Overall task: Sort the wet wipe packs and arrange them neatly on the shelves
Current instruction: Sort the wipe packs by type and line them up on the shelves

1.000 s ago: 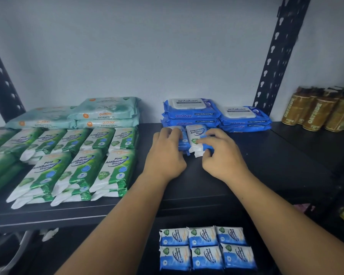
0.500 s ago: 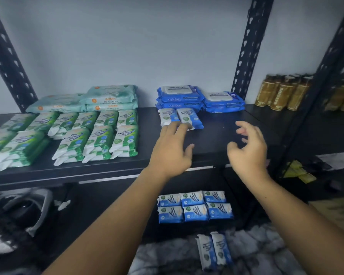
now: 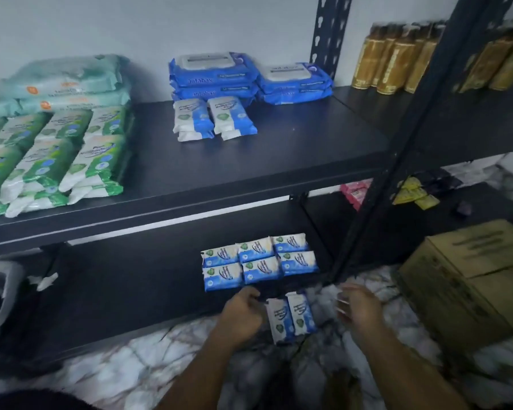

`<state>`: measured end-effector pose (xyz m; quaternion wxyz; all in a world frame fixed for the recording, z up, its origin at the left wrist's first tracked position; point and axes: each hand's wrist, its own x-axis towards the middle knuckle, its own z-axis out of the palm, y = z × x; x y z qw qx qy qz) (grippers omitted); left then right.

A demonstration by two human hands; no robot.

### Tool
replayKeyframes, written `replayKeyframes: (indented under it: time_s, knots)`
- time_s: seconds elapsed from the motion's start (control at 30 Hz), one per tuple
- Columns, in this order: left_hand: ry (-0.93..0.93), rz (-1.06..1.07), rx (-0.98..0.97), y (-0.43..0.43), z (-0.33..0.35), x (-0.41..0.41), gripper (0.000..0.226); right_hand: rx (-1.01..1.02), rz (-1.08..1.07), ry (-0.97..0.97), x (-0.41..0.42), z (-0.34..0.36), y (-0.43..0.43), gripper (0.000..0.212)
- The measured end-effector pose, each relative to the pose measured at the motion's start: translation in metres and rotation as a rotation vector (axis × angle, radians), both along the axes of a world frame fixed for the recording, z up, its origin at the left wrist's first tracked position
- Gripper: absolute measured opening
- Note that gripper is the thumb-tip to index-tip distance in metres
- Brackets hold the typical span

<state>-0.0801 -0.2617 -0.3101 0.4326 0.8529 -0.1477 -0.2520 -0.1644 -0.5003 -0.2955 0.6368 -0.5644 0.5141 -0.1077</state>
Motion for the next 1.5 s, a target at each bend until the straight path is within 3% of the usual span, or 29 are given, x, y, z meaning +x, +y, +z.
replayKeyframes:
  time_s: [0.07,0.2,0.3,0.4,0.47,0.53,0.63,0.73,0.93,1.1,1.27,1.43,1.5]
  knots:
    - [0.098,0.063,0.131,0.004,-0.039,0.007,0.023,0.063,0.062,0.114,-0.003,-0.034,-0.013,0.011]
    - [0.268,0.133,0.13,-0.003,-0.101,0.016,0.034,0.056,0.246,0.299,0.008,-0.087,-0.022,0.015]
    - [0.334,0.053,0.154,-0.019,-0.14,0.019,0.011,-0.063,0.454,0.467,0.038,-0.125,-0.022,0.012]
    - [0.449,0.097,0.119,-0.043,-0.175,0.019,0.026,-0.084,0.58,0.568,0.059,-0.161,-0.017,0.013]
    - [0.505,0.189,0.097,-0.061,-0.187,0.015,0.03,-0.037,0.528,0.527,0.066,-0.178,-0.011,0.007]
    - [0.469,0.275,0.1,-0.079,-0.191,0.013,0.036,-0.026,0.452,0.515,0.069,-0.19,-0.006,0.015]
    - [0.438,0.38,0.152,-0.094,-0.198,0.016,0.032,-0.095,0.499,0.555,0.072,-0.209,-0.008,0.028]
    - [0.417,0.438,0.193,-0.1,-0.204,0.02,0.031,-0.035,0.518,0.597,0.073,-0.204,-0.011,0.026]
    - [0.425,0.347,0.204,-0.095,-0.206,0.027,0.034,0.041,0.454,0.625,0.071,-0.2,-0.013,0.04]
    - [0.476,0.293,0.193,-0.081,-0.185,0.024,0.044,0.042,0.417,0.542,0.059,-0.184,-0.001,0.037]
    - [0.424,0.316,0.092,-0.054,-0.141,0.009,0.034,0.089,0.341,0.442,0.041,-0.143,0.019,0.032]
    - [0.313,0.359,-0.041,-0.026,-0.077,-0.007,0.021,0.101,0.337,0.303,0.026,-0.094,0.032,0.039]
    - [0.283,0.379,-0.102,-0.012,-0.044,-0.015,0.023,0.093,0.343,0.225,0.018,-0.057,0.042,0.029]
